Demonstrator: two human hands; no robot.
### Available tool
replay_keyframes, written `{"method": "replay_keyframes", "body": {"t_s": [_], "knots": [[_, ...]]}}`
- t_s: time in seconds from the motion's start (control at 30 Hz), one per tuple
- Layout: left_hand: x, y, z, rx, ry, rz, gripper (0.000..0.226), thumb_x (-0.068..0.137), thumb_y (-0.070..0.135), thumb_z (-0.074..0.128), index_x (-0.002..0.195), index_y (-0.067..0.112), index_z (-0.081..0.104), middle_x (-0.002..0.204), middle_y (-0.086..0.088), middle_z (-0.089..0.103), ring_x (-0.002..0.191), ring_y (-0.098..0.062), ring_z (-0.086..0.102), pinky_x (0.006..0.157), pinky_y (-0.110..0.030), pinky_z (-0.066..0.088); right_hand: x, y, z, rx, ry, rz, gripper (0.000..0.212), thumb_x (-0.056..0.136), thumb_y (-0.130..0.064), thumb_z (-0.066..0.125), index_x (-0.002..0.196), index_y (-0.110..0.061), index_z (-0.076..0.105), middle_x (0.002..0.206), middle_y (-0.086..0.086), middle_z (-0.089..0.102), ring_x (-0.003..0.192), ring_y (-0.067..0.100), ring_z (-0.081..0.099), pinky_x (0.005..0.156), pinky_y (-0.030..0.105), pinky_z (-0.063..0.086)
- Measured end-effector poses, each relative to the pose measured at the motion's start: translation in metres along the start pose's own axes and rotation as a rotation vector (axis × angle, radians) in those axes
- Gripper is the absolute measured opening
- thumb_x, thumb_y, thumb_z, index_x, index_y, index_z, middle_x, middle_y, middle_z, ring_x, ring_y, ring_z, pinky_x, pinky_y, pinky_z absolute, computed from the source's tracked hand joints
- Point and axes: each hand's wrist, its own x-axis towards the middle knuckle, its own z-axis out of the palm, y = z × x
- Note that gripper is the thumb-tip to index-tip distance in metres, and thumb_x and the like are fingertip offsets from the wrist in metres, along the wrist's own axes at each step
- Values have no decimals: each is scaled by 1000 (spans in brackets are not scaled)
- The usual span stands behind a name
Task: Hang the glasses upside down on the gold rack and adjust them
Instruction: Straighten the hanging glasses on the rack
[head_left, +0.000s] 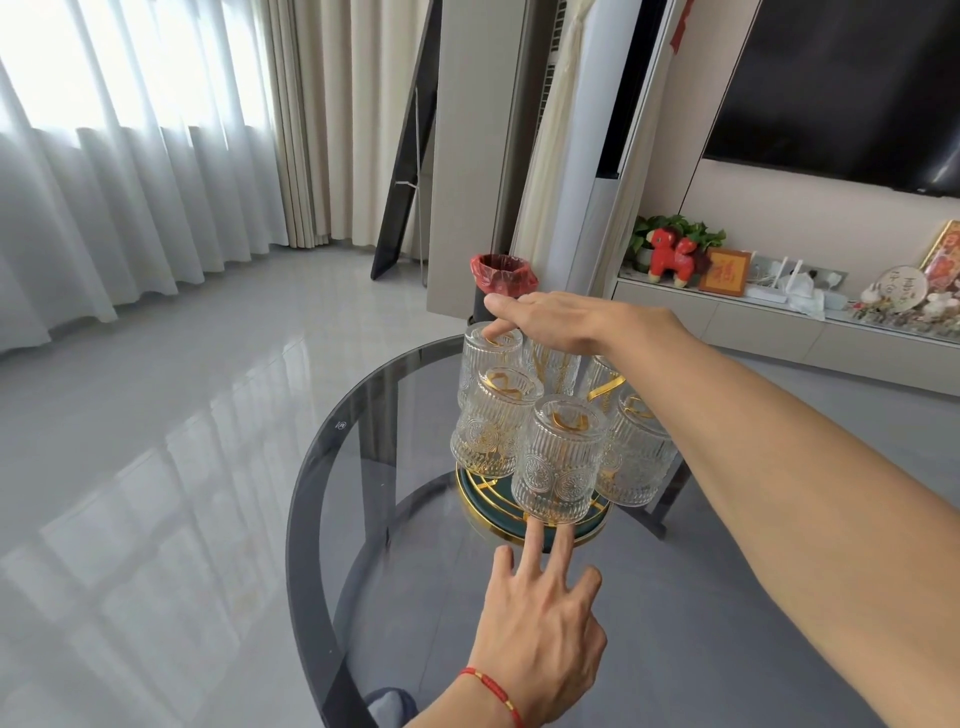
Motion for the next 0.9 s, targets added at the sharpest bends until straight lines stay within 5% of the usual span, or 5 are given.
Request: {"method": "replay_keyframes", "body": {"t_s": [0.1, 0.27, 0.7, 0.8, 0.9], "knots": [[-1, 0, 1, -5, 5, 0, 29, 79, 38, 48, 96, 20, 65, 143, -19, 58, 125, -49, 54, 68, -45, 49, 0, 2, 1, 52, 50, -22, 75, 102, -72, 16, 135, -33, 71, 165, 5, 44, 147, 26, 44, 124, 53, 23], [-1, 0, 3, -14, 0, -3, 29, 79, 38, 49, 97, 21, 64, 144, -19, 57, 126, -50, 53, 68, -45, 49, -2, 8, 2, 173, 195, -89, 70, 108, -60, 21, 109, -24, 82, 116, 1, 72, 103, 10, 62, 102, 43, 42], [-1, 0, 6, -8, 12, -7, 29, 79, 38, 50, 97, 21, 64, 144, -19, 56, 126, -49, 51, 68, -45, 47, -2, 7, 7, 58, 139, -101, 73, 105, -65, 21, 116, -25, 80, 145, 8, 64, 130, 25, 59, 114, 50, 39], [-1, 0, 6, -3, 17, -7, 29, 80, 38, 51, 100, 21, 65, 146, -19, 54, 128, -49, 49, 70, -46, 47, -11, 8, 11, 63, 342, -190, 62, 108, -54, 31, 107, -16, 81, 115, 10, 76, 105, 22, 69, 82, 30, 47], [0, 0, 6, 0, 27, -5, 30, 81, 38, 50, 101, 21, 65, 146, -19, 53, 127, -48, 49, 71, -46, 47, -32, 10, 18, 3, 641, -318, 45, 105, -33, 45, 91, -6, 78, 91, 11, 77, 86, 26, 70, 75, 37, 52]]}}
